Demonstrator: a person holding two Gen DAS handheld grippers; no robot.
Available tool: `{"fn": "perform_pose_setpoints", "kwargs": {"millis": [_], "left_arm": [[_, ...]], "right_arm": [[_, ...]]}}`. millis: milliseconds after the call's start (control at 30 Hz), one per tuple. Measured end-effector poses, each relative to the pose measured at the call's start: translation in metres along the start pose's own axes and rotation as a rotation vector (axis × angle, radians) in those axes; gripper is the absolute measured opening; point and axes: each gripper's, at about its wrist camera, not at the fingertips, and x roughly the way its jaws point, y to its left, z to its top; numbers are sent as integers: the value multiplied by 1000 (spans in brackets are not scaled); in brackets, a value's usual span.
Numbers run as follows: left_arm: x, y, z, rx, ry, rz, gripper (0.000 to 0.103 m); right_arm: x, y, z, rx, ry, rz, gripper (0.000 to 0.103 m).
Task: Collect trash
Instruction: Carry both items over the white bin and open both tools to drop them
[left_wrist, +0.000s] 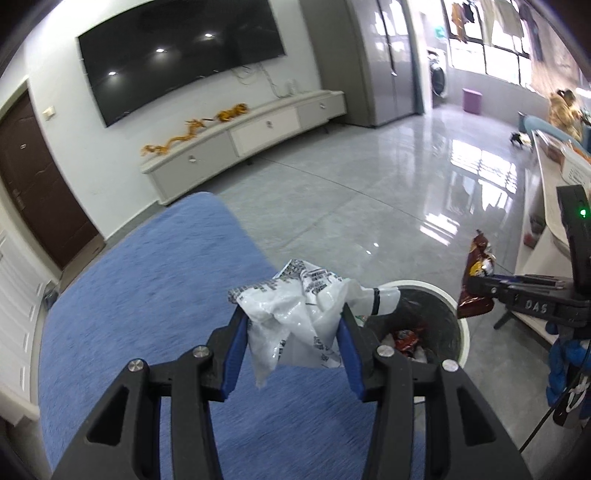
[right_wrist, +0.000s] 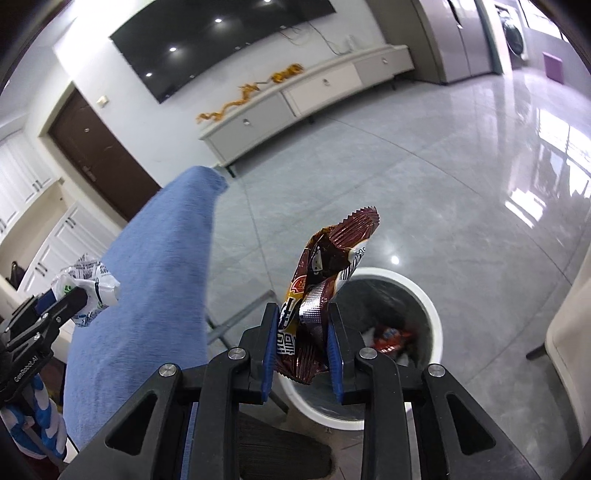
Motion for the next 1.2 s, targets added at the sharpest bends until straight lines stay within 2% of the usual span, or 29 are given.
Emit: {"fn": "perform_pose_setpoints", "kwargs": {"millis": [233, 500, 567, 667, 933, 1000, 1033, 1100, 1200], "left_arm": [[54, -44, 13, 60, 86, -69, 45], [94, -69, 23, 70, 162, -172, 50], [98, -72, 25, 66, 168, -193, 53], [103, -75, 26, 58, 176, -213, 54], [103, -69, 28, 24, 185, -263, 55], [100, -68, 27, 8, 181, -282, 57], [97, -65, 27, -2, 176, -295, 58], [90, -58, 28, -23, 164, -318, 72], [80, -46, 31, -71, 146, -364, 74]], "right_arm": [[30, -30, -5, 47, 59, -19, 27], [57, -53, -9, 97, 113, -53, 33], [62, -58, -10, 109, 123, -56, 38], [67, -64, -12, 117, 137, -78, 44], [68, -74, -15, 135, 144, -126, 45], [65, -71, -14, 124, 139, -139, 48], [62, -69, -13, 118, 132, -142, 52], [58, -65, -12, 110, 122, -146, 53], [49, -59, -11, 97, 106, -157, 53]]}}
